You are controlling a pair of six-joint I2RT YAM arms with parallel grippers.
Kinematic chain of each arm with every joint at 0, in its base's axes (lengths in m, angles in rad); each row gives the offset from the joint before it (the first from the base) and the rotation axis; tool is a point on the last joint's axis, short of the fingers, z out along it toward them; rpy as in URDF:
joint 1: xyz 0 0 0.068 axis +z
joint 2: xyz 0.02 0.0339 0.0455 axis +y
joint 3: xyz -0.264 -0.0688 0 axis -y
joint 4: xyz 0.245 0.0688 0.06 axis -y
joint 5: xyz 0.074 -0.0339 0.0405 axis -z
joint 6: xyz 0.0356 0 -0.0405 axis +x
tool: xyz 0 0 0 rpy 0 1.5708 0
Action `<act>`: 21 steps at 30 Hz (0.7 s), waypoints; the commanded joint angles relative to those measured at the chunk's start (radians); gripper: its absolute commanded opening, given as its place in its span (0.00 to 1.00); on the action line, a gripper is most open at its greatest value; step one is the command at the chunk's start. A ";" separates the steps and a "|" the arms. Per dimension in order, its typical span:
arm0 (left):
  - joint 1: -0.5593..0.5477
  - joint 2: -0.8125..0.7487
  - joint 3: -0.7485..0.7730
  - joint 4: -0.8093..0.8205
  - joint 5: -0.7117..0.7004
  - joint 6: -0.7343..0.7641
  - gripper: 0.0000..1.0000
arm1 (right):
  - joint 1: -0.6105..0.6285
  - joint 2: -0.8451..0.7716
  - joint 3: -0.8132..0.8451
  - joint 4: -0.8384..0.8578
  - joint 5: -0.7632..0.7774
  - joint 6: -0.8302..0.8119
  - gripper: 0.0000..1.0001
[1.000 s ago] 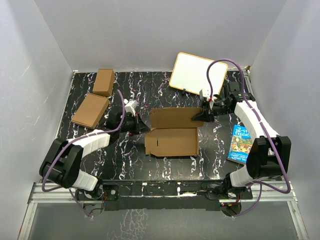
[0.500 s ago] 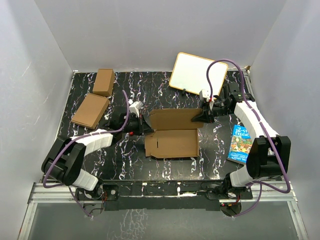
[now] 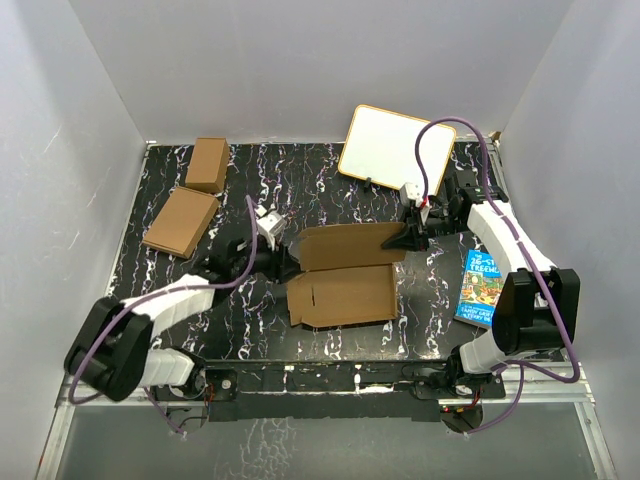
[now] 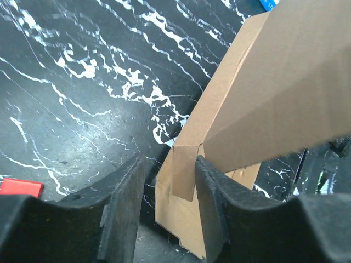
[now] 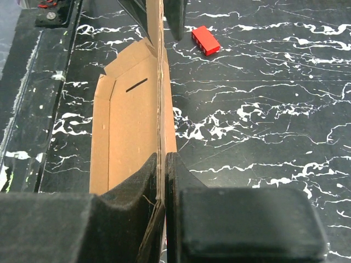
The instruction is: Fold the paper box
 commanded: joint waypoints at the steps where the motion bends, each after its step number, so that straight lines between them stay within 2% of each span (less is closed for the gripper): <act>1: -0.014 -0.195 -0.072 0.067 -0.031 0.244 0.45 | -0.003 0.000 0.050 -0.045 -0.095 -0.109 0.08; 7: -0.020 -0.394 -0.149 0.053 -0.017 0.512 0.54 | -0.003 -0.013 0.076 -0.093 -0.110 -0.142 0.08; 10: -0.021 -0.426 -0.112 -0.067 -0.032 0.621 0.54 | -0.002 -0.027 0.082 -0.102 -0.118 -0.144 0.08; 14: -0.021 -0.388 -0.028 -0.228 -0.045 0.770 0.45 | -0.001 -0.041 0.079 -0.104 -0.127 -0.146 0.08; 17: -0.019 -0.346 -0.005 -0.248 -0.028 0.820 0.35 | 0.000 -0.045 0.080 -0.104 -0.129 -0.145 0.08; 21: -0.013 -0.302 -0.005 -0.207 -0.015 0.830 0.34 | 0.001 -0.048 0.077 -0.104 -0.130 -0.147 0.08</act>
